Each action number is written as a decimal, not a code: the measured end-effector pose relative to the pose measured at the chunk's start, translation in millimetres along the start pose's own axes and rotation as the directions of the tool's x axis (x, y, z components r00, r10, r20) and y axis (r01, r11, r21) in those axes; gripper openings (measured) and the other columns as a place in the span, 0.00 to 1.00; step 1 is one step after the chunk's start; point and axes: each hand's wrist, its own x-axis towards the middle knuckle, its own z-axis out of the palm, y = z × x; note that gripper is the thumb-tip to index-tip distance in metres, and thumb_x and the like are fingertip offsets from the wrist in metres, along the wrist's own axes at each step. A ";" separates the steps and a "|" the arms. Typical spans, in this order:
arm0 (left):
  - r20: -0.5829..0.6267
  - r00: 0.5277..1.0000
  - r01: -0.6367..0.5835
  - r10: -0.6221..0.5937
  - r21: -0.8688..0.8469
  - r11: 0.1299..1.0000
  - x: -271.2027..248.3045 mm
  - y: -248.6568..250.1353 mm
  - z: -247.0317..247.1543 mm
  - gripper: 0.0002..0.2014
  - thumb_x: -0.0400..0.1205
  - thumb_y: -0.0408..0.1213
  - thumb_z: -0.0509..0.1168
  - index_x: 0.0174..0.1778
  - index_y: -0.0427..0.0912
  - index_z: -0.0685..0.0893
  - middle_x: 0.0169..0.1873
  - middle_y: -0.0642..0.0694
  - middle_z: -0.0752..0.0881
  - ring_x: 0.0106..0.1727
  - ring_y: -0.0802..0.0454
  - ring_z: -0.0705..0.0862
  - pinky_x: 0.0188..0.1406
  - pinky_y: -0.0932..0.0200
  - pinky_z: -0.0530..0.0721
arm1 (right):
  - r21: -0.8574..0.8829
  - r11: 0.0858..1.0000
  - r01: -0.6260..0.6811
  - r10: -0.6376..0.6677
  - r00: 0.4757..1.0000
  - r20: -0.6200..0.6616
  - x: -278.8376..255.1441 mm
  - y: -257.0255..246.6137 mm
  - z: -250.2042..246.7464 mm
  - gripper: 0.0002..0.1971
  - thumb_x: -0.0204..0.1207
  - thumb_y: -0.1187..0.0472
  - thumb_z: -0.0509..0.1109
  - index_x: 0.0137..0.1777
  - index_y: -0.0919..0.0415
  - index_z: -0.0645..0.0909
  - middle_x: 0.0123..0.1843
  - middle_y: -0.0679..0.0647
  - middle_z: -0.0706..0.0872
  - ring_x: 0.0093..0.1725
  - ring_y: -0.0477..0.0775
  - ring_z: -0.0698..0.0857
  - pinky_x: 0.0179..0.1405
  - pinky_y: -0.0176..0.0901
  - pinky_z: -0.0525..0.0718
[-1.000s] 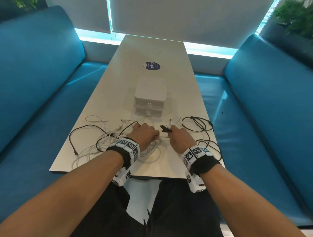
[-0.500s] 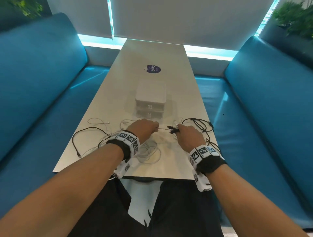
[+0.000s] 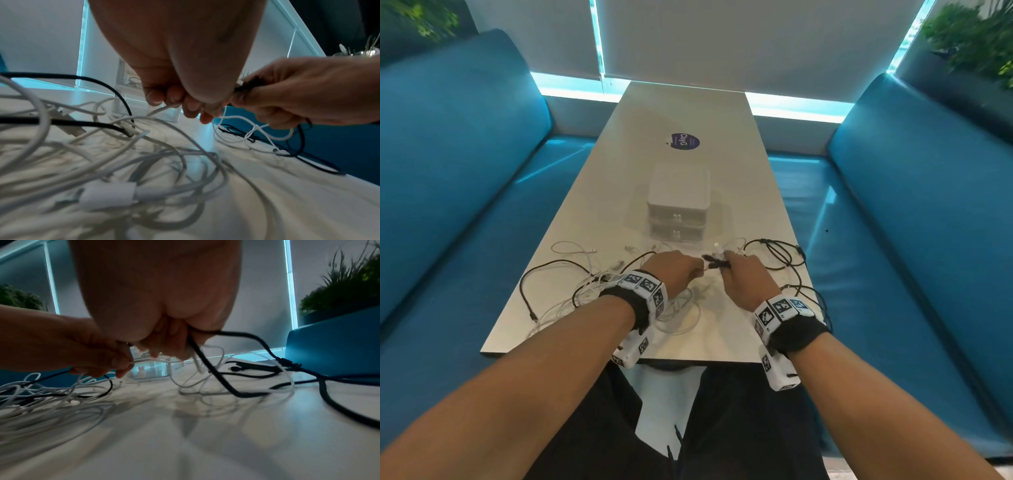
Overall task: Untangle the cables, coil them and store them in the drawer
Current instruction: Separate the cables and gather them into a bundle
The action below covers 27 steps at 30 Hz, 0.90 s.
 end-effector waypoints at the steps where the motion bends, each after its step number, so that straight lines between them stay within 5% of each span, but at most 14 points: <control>1: -0.001 1.000 -0.008 0.008 -0.030 1.000 0.1 1.3 -0.6 0.12 0.90 0.47 0.55 0.59 0.51 0.83 0.39 0.45 0.82 0.40 0.43 0.82 0.39 0.53 0.77 | 0.024 0.999 0.032 -0.033 0.999 0.038 -0.2 0.0 2.5 0.09 0.84 0.60 0.61 0.57 0.61 0.80 0.49 0.63 0.87 0.48 0.65 0.85 0.41 0.46 0.75; 5: -0.002 1.000 -0.030 0.030 -0.168 0.985 -3.6 -0.7 0.2 0.13 0.89 0.49 0.56 0.54 0.49 0.85 0.43 0.46 0.87 0.44 0.44 0.85 0.44 0.49 0.82 | 0.089 0.996 -0.010 0.000 0.994 0.112 2.0 3.4 10.4 0.09 0.83 0.55 0.64 0.56 0.55 0.83 0.51 0.58 0.89 0.51 0.62 0.85 0.49 0.55 0.83; 8: 0.030 0.999 -0.022 0.024 -0.069 0.997 -4.5 -8.4 -4.1 0.15 0.89 0.51 0.56 0.45 0.48 0.82 0.39 0.48 0.85 0.43 0.46 0.83 0.41 0.52 0.78 | -0.037 0.998 -0.045 0.050 0.987 0.155 2.0 15.6 10.1 0.10 0.84 0.51 0.63 0.57 0.51 0.83 0.50 0.57 0.89 0.50 0.61 0.86 0.50 0.56 0.86; 14: 0.023 0.999 -0.049 0.049 -0.006 0.999 0.6 -20.7 -11.0 0.11 0.90 0.44 0.54 0.55 0.52 0.83 0.52 0.53 0.83 0.51 0.48 0.83 0.48 0.52 0.79 | -0.145 0.963 -0.229 0.236 0.971 0.038 1.7 38.0 -3.5 0.12 0.84 0.57 0.60 0.61 0.57 0.81 0.54 0.62 0.86 0.52 0.66 0.86 0.48 0.51 0.83; 19: 0.040 0.998 -0.051 0.049 0.032 0.998 7.3 -11.4 0.9 0.10 0.89 0.40 0.55 0.56 0.53 0.82 0.53 0.51 0.84 0.50 0.47 0.83 0.43 0.52 0.79 | 0.026 0.988 -0.151 0.151 0.988 -0.027 4.0 16.8 -2.0 0.12 0.85 0.54 0.58 0.60 0.61 0.76 0.50 0.65 0.86 0.50 0.68 0.84 0.45 0.52 0.80; 23: -0.044 0.998 -0.043 0.046 0.055 0.998 8.8 4.9 2.1 0.13 0.90 0.47 0.54 0.60 0.50 0.83 0.49 0.46 0.85 0.48 0.43 0.86 0.44 0.49 0.83 | 0.058 0.998 -0.006 0.002 0.998 0.065 1.4 -0.1 3.9 0.10 0.84 0.60 0.60 0.57 0.62 0.81 0.50 0.63 0.89 0.51 0.66 0.85 0.42 0.47 0.74; 27: -0.062 0.997 -0.048 0.052 0.071 0.996 6.0 3.7 2.6 0.16 0.90 0.52 0.52 0.57 0.49 0.82 0.46 0.46 0.84 0.45 0.43 0.85 0.41 0.50 0.81 | -0.008 1.000 -0.028 0.029 0.997 0.066 2.9 1.6 6.0 0.10 0.84 0.60 0.60 0.58 0.60 0.82 0.53 0.62 0.88 0.53 0.66 0.85 0.47 0.51 0.80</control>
